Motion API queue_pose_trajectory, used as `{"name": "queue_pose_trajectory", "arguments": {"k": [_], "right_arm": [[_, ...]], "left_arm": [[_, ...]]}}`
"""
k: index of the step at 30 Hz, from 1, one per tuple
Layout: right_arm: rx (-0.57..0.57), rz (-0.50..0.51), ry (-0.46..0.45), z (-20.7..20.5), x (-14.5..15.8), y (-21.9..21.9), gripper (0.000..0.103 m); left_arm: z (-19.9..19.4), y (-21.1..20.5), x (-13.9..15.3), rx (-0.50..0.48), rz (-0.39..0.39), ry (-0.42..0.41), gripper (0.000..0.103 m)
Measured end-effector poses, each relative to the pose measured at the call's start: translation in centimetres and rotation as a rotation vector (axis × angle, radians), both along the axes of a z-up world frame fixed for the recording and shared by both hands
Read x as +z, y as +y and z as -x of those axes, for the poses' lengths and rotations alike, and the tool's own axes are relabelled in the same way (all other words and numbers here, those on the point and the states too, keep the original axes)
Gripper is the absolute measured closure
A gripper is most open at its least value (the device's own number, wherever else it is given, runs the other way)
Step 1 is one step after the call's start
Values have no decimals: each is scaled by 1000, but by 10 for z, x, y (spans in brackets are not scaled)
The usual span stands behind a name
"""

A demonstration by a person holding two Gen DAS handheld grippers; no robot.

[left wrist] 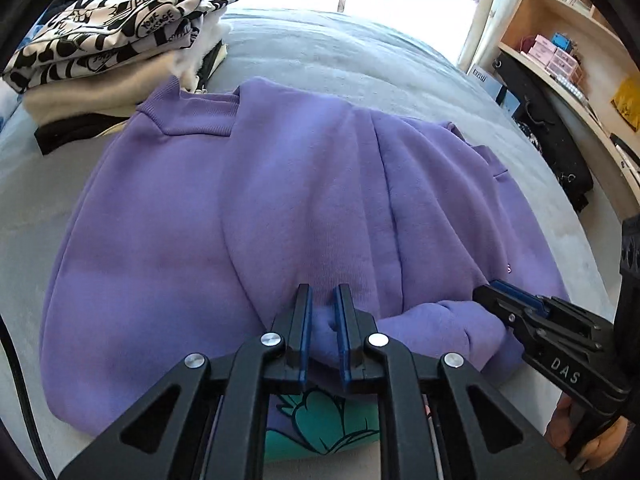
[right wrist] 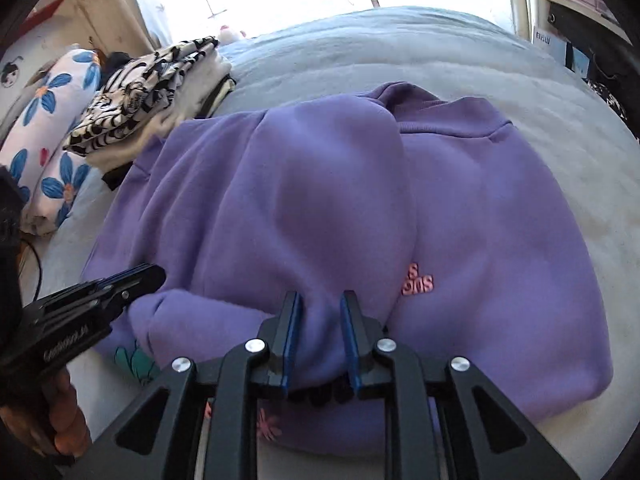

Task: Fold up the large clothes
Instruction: 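Open both grippers and withdraw them above the hoodie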

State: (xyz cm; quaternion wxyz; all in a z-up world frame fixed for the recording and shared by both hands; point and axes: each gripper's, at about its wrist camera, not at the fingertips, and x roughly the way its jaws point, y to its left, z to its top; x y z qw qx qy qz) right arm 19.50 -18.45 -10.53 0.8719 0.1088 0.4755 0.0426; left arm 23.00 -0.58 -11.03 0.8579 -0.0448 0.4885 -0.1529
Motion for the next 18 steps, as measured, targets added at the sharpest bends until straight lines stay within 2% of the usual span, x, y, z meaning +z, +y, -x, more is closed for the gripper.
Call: {"name": "queue_pose_trajectory", "arguments": {"k": [5, 10, 11, 12, 13, 14, 15, 18], "right_arm": [[-34, -18, 7, 1, 2, 0, 81], [-72, -67, 32, 2, 6, -7, 81], [-81, -74, 35, 4, 7, -8, 81], [-89, -82, 40, 6, 9, -9, 81], [-96, -85, 44, 8, 12, -9, 81], [-100, -85, 44, 10, 14, -9, 81], [-104, -86, 44, 12, 17, -8, 81], [-114, -88, 43, 20, 26, -8, 76]], "left_arm": [[1, 2, 2, 23, 9, 8, 93], [6, 2, 13, 34, 17, 16, 85], [7, 2, 16, 39, 26, 23, 80], [8, 3, 19, 44, 34, 28, 68], [11, 5, 22, 52, 35, 28, 60], [14, 6, 26, 62, 35, 25, 44], [19, 8, 31, 82, 21, 12, 37], [31, 13, 46, 94, -4, -22, 37]]}}
